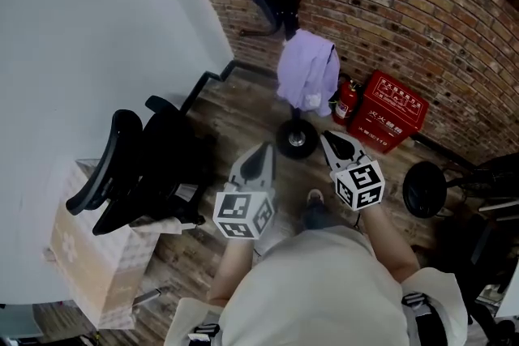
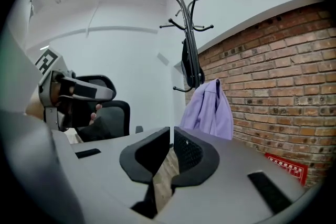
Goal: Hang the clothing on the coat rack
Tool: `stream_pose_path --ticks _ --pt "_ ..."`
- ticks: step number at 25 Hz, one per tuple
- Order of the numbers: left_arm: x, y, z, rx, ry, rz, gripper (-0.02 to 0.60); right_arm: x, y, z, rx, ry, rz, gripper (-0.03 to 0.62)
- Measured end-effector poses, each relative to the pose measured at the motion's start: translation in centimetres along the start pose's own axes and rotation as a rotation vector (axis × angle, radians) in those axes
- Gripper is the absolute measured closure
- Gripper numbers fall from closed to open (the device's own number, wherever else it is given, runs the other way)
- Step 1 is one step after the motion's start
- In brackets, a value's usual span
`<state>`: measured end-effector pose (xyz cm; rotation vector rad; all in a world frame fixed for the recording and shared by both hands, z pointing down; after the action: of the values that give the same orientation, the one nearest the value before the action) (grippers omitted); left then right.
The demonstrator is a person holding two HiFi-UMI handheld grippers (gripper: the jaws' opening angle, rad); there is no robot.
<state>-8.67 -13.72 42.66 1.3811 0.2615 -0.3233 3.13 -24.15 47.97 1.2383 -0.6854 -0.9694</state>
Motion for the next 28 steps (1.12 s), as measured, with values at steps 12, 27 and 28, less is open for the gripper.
stream_pose_path --ticks 12,27,28 --pt "0.9 2.8 -7.3 0.010 -0.024 -0.026 0.578 -6.8 -3.4 -5.9 0.085 -0.060 -0.011 0.586" --pt "2.7 4.9 -12.5 0.012 -0.027 -0.019 0.578 -11.0 -4.1 -10.5 0.123 -0.089 -0.042 0.586" --pt "2.7 4.9 -12.7 0.014 -0.028 -0.018 0.578 -11.1 -4.1 -10.6 0.123 -0.089 -0.043 0.586"
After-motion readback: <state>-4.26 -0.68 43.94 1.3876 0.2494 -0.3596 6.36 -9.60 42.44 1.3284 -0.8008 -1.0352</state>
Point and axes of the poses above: the fingertips, and each gripper's own axes: z forward along the fingers, x to its right, y out of its underside, the point moved 2 cm from there along -z, backward along the fingers, and after that the axes turned 7 degrees about -z, right-handed, at the moved point
